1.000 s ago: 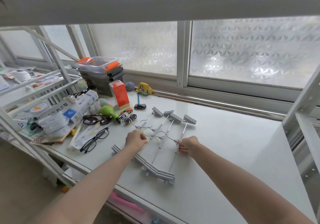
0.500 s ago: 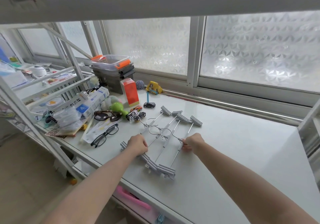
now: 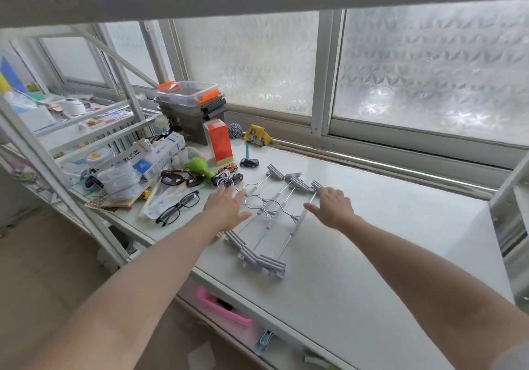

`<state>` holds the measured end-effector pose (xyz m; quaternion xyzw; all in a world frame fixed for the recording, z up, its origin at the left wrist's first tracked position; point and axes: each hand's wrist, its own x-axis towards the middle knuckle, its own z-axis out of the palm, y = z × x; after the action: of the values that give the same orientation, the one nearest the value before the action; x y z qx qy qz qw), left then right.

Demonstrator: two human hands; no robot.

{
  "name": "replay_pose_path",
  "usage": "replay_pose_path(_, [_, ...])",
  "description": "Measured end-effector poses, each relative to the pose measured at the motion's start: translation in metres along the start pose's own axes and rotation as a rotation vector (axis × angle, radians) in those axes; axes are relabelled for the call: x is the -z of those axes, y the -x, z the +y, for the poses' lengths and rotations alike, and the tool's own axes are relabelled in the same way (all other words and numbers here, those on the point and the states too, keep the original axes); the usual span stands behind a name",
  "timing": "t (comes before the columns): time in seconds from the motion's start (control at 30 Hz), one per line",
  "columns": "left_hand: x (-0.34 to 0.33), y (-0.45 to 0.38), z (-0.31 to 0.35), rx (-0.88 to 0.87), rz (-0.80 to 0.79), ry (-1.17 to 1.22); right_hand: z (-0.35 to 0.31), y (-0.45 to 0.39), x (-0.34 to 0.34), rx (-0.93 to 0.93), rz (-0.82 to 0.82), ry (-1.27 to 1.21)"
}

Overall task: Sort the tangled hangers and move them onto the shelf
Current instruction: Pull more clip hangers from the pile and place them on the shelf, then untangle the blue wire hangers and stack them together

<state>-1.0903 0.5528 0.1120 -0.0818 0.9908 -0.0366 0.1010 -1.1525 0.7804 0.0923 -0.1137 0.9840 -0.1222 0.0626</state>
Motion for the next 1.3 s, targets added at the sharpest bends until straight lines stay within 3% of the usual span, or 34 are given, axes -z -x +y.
replay_pose_path(0.33, [0.017,0.074,-0.052,0.220,0.036,0.243,-0.053,0.028,-0.019,0.405,-0.079,0.197])
replay_pose_path(0.5, [-0.012,0.163,-0.119,0.410,0.010,0.400,-0.140,0.061,-0.037,0.639,-0.107,0.234])
replay_pose_path(0.67, [-0.044,0.293,-0.202,0.695,0.096,0.456,-0.254,0.123,-0.062,0.865,-0.114,0.282])
replay_pose_path(0.87, [-0.109,0.492,-0.289,0.983,0.084,0.481,-0.389,0.261,-0.124,1.130,-0.146,0.304])
replay_pose_path(1.0, [-0.183,0.648,-0.316,1.201,0.020,0.528,-0.471,0.386,-0.174,1.300,-0.262,0.376])
replay_pose_path(1.17, [-0.269,0.843,-0.295,1.556,-0.031,0.654,-0.550,0.543,-0.233,1.656,-0.372,0.522])
replay_pose_path(1.3, [-0.306,0.939,-0.248,1.792,-0.076,0.678,-0.596,0.647,-0.276,1.904,-0.409,0.649])
